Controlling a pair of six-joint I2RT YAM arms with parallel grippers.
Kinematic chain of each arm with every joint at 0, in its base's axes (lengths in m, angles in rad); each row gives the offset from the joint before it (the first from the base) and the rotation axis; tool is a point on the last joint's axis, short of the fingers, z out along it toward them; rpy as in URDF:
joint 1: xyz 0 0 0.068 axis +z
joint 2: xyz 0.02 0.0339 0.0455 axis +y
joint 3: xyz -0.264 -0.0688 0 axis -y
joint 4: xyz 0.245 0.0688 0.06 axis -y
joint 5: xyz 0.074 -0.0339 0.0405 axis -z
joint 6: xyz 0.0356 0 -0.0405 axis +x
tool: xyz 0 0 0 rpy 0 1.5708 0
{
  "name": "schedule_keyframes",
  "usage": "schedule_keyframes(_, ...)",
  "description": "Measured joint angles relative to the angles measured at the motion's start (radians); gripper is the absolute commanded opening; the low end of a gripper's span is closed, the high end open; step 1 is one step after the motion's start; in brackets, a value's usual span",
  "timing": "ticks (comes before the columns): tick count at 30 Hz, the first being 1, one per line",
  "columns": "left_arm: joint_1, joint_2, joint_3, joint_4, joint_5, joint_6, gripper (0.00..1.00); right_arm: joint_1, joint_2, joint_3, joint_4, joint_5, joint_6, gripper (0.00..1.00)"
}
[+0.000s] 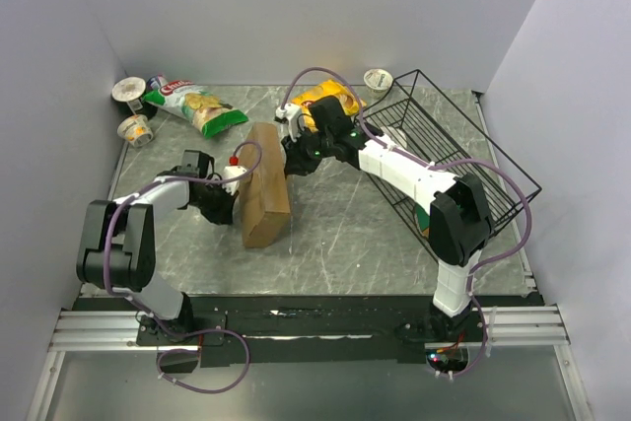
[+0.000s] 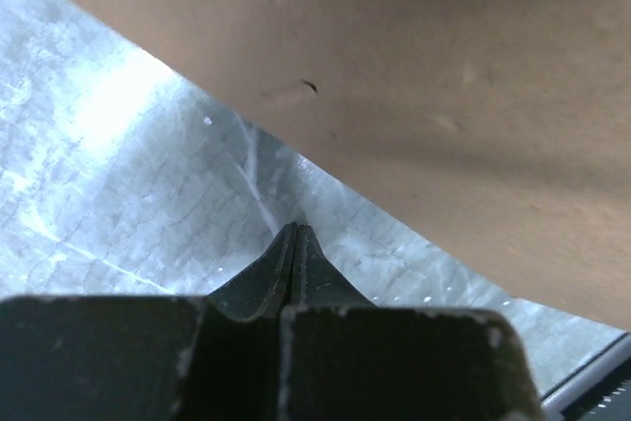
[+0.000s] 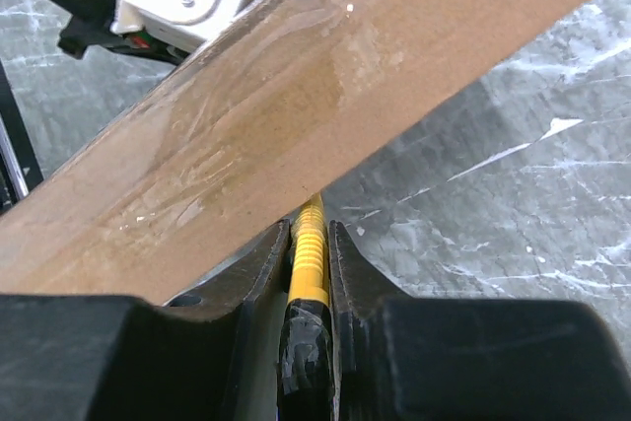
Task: Unpack the express box
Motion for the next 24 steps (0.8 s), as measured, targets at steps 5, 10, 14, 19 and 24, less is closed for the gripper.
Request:
schedule_keyframes(5, -0.032, 0.03, 0.042, -0.04, 0.011, -0.033, 0.04, -0.002, 0.0, 0.015, -0.024, 0.023, -0.011, 0.0)
schedule_keyframes(10, -0.039, 0.026, 0.066, -0.132, 0.027, -0.04, 0.15, 0.0, 0.0, 0.015, -0.035, 0.043, -0.02, 0.0)
schedule_keyframes(14, 0.082, -0.03, 0.092, -0.217, -0.01, -0.033, 0.24, 0.009, 0.001, 0.015, -0.031, 0.045, -0.026, 0.0)
schedule_keyframes(19, 0.146, -0.047, 0.245, -0.236, -0.062, -0.062, 0.31, 0.011, 0.001, 0.015, -0.026, 0.054, -0.039, 0.0)
schedule_keyframes(24, 0.134, 0.072, 0.472, -0.188, -0.041, -0.138, 0.3, 0.011, 0.004, 0.015, -0.026, 0.07, -0.043, 0.0)
